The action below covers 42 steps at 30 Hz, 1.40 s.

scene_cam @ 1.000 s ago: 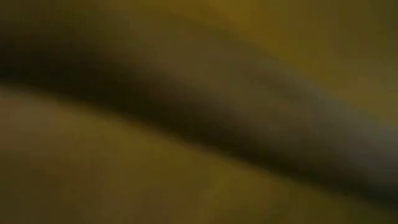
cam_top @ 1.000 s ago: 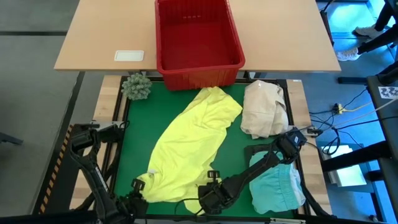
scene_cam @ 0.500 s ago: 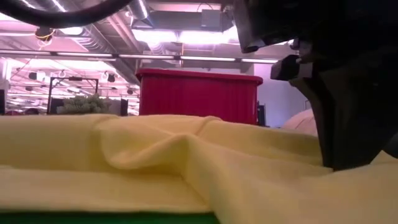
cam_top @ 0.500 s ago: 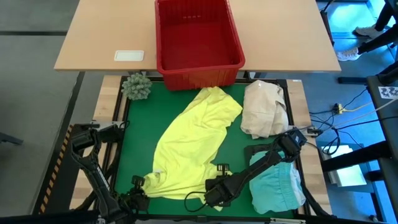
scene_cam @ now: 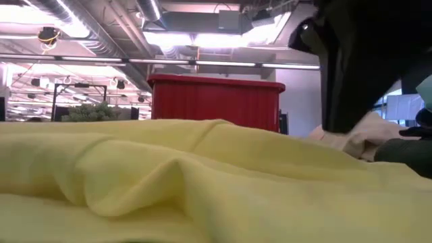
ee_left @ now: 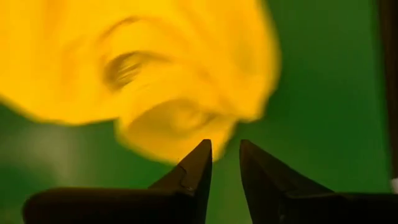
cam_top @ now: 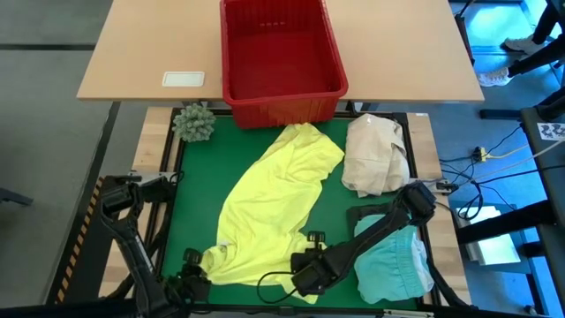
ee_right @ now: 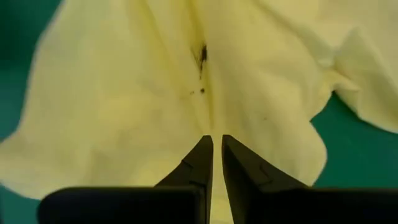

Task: Fold Laundry from Bin
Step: Fold the yellow shirt

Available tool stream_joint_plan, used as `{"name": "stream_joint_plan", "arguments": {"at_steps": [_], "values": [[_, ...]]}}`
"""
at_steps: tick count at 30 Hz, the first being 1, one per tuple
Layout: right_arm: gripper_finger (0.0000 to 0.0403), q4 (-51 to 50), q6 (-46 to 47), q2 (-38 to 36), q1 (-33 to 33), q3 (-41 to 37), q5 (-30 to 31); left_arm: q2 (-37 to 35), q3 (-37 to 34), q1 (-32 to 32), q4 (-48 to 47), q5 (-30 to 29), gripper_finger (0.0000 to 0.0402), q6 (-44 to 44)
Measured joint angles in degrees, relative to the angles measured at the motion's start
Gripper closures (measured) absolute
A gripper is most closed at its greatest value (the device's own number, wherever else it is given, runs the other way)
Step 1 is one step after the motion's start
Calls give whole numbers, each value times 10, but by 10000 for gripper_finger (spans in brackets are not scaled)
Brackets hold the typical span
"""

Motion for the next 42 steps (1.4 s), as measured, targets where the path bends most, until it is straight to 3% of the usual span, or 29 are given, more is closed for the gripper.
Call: {"name": "stream_joint_plan", "arguments": {"at_steps": [5, 12, 23, 28, 32, 36, 42], "values": [[368, 39, -5, -4, 7, 0, 6, -1, 18, -11, -102, -84, 316, -74], [368, 116, -7, -4, 36, 1, 28, -1, -40, 5, -106, -128, 315, -70], [368, 214, -3, 52, 56, 1, 2, -1, -89, 79, -94, -239, 314, -46], [368, 215, 8, 69, 55, 1, -7, -1, -125, 124, 11, -218, 314, 62], [368, 209, 11, 69, 56, 2, -20, -1, -172, 155, 116, -135, 314, 133], [368, 168, 16, 67, 62, 4, -39, -4, -198, 149, 138, -112, 315, 112], [368, 126, 41, 63, 68, -10, -48, -20, -202, 86, 136, -77, 315, 26]]}}
